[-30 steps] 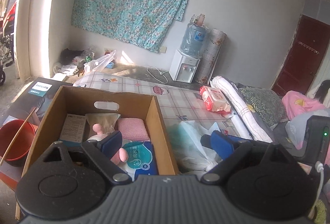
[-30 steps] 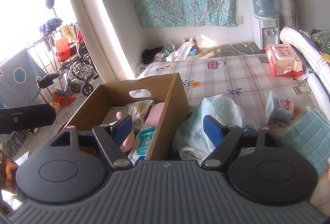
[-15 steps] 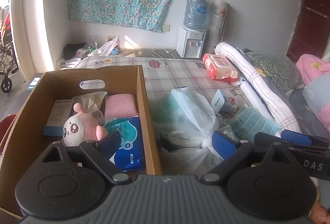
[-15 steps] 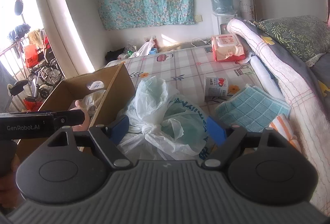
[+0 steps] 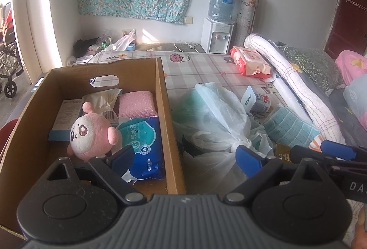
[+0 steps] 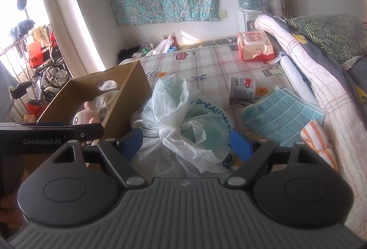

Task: Organize soft objects
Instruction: 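Move both tools back toward the remaining items on the bed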

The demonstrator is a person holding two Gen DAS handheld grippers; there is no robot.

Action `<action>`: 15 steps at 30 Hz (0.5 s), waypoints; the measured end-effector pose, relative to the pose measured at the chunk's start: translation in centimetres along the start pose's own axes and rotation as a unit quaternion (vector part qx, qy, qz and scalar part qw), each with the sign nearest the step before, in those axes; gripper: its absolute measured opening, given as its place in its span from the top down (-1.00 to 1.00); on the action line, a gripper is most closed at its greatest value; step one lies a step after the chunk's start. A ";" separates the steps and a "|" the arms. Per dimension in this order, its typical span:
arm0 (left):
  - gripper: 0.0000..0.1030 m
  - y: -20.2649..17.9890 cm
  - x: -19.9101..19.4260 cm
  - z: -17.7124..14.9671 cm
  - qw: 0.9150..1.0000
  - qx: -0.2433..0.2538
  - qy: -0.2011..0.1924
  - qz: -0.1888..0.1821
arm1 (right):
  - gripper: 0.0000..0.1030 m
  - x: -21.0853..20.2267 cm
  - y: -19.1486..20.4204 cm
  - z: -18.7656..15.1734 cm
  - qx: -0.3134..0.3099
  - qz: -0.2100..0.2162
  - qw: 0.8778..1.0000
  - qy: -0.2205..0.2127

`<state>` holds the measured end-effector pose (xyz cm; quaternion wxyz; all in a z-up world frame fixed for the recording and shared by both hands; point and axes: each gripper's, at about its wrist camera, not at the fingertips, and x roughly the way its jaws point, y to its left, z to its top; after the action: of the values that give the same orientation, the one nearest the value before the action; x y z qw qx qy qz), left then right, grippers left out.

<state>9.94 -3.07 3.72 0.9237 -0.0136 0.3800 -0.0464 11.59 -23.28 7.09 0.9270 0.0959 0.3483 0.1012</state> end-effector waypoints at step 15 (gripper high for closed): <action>-0.86 -2.6 0.3 3.4 0.994 0.088 -0.009 -0.064 | -0.63 0.1 -3.8 -2.7 0.032 -0.065 0.997 0.005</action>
<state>12.34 -5.73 6.12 0.9198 0.0428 0.3646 -0.1388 10.37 -26.64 4.07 0.9263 0.1024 0.3615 0.0299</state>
